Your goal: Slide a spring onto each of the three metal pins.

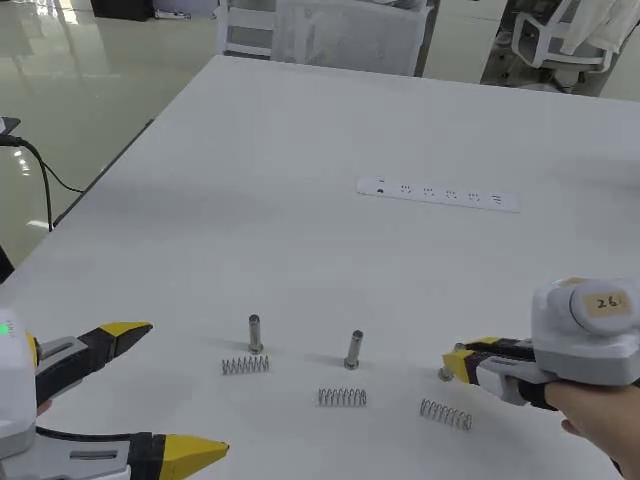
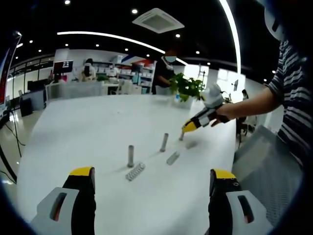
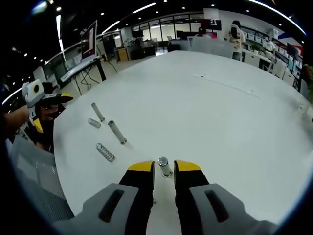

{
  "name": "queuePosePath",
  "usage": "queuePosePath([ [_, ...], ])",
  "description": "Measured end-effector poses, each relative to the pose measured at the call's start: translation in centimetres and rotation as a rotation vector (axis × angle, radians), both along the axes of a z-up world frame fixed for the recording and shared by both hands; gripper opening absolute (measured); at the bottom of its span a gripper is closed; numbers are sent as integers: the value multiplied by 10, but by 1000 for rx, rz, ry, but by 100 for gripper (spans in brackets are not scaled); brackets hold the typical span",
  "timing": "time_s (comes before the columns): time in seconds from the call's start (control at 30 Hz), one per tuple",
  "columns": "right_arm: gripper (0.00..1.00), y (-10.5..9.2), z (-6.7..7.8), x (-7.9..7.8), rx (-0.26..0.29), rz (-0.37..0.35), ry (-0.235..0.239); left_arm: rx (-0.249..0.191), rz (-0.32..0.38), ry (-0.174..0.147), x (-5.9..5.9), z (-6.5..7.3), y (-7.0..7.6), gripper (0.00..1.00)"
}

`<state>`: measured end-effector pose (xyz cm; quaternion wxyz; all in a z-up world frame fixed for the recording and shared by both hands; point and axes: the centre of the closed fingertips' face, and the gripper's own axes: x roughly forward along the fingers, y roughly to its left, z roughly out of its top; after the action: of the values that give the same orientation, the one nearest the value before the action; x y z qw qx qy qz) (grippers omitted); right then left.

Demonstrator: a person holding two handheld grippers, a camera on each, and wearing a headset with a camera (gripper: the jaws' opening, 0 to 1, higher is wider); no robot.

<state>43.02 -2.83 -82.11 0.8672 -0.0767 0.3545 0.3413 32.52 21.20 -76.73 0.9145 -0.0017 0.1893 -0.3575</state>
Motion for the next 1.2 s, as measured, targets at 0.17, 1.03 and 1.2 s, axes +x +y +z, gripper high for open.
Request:
queuePosePath([
  [0.17,19,0,4,-1,16,0,-5,-4,-2,2,-1,0,-1,95],
  [1.03,34,-1,23,-19,14,104,-102,-10,-8,5,-1,-1,-3,96],
  [1.2,34,-7,22,-23,-25,135,-119,-10,-16,8,-1,-4,-6,96],
])
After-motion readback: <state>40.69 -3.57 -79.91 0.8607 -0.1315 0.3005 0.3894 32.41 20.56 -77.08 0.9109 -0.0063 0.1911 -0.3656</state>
